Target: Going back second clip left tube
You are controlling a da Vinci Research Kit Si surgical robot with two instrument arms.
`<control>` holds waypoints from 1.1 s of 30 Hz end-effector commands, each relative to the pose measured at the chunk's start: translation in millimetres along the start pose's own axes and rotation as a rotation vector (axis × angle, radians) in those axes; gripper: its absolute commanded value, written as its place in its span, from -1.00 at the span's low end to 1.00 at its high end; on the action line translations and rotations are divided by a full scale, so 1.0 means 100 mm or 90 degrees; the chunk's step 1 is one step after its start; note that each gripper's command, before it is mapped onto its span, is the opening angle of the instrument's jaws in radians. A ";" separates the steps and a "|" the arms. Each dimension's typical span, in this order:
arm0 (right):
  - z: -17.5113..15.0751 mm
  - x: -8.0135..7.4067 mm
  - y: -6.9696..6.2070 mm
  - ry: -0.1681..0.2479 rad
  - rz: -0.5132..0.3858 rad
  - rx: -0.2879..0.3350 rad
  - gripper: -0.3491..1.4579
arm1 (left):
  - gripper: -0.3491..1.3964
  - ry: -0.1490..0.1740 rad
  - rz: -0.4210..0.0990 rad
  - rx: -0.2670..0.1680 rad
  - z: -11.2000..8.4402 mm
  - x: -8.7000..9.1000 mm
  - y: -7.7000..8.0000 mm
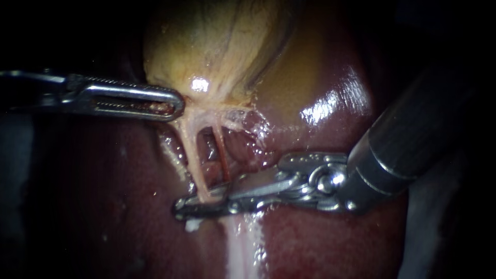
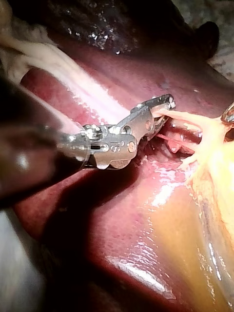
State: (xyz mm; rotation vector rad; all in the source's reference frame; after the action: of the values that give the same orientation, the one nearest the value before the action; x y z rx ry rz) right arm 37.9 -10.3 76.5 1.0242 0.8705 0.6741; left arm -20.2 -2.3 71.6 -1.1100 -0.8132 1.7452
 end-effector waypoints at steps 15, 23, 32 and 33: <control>-0.006 0.001 -0.001 0.064 -0.051 -0.028 -0.48 | -1.00 0.000 0.000 0.000 0.000 0.000 0.002; -0.021 0.026 -0.006 0.115 -0.145 -0.059 -0.07 | -1.00 0.000 0.000 0.000 -0.001 0.000 0.001; -0.025 0.025 -0.006 0.114 -0.166 -0.062 -0.07 | -1.00 0.000 0.000 0.000 -0.001 0.000 0.002; -0.026 0.024 -0.006 0.114 -0.166 -0.062 -0.07 | -1.00 0.000 0.000 0.000 -0.001 0.000 0.002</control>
State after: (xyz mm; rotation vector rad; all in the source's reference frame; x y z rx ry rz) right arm 36.9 -7.4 74.6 0.7537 1.0951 0.5867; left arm -20.1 -2.4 71.4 -1.1092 -0.8125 1.7455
